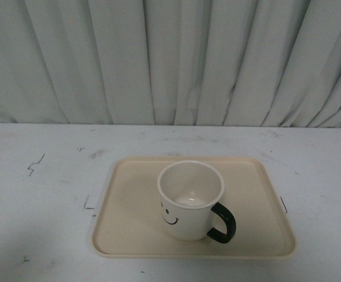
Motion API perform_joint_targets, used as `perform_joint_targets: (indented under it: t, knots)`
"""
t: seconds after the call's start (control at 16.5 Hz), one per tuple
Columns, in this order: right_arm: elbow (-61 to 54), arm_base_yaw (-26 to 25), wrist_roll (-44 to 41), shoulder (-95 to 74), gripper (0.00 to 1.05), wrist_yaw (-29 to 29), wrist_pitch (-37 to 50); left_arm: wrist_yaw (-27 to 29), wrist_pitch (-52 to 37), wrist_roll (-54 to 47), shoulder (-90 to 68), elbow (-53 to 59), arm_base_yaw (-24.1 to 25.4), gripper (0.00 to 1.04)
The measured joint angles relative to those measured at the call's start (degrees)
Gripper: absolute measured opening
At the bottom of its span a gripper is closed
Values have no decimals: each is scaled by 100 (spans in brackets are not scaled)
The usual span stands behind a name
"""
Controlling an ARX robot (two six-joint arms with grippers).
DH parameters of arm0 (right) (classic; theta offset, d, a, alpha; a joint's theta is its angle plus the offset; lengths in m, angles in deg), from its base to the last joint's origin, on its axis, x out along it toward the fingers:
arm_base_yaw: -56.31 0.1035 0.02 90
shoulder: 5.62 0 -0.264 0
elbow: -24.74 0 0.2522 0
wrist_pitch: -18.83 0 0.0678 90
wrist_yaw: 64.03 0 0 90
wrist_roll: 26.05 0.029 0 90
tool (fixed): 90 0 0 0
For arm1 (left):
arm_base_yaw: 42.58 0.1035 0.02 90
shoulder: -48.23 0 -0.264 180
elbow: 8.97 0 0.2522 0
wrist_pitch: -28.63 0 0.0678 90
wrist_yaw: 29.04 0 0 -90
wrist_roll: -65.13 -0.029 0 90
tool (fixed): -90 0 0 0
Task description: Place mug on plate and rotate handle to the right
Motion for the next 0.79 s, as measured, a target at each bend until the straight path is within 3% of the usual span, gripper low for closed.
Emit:
perform_joint_targets:
  t: [0.12, 0.18, 0.24, 0.3, 0.36, 0.43, 0.61, 0.79]
  knots:
    - [0, 0, 0, 0, 98, 0, 4, -2, 17, 0, 0, 0, 0, 42]
    - [304, -212, -214, -345, 98, -664, -940, 0, 22, 0, 2, 0, 0, 53]
    - [603, -295, -463, -1088, 98, -1200, -1314, -13, 13, 0, 2, 0, 0, 62]
    - [1661, 264, -1185, -3379, 98, -1368, -704, 0, 15, 2, 0, 0, 0, 89]
    - [3453, 1119, -1408, -6092, 98, -708, -643, -4, 17, 0, 0, 0, 0, 98]
    - [4953, 1805, -1257, -7945, 98, -629, -1349, -4, 17, 0, 2, 0, 0, 98]
    - [6585, 2258, -968, -9803, 98, -496, -2061, -4, 17, 0, 0, 0, 0, 98]
    - [7069, 2332, -907, -10404, 98, -367, -2337, -2, 17, 0, 0, 0, 0, 98]
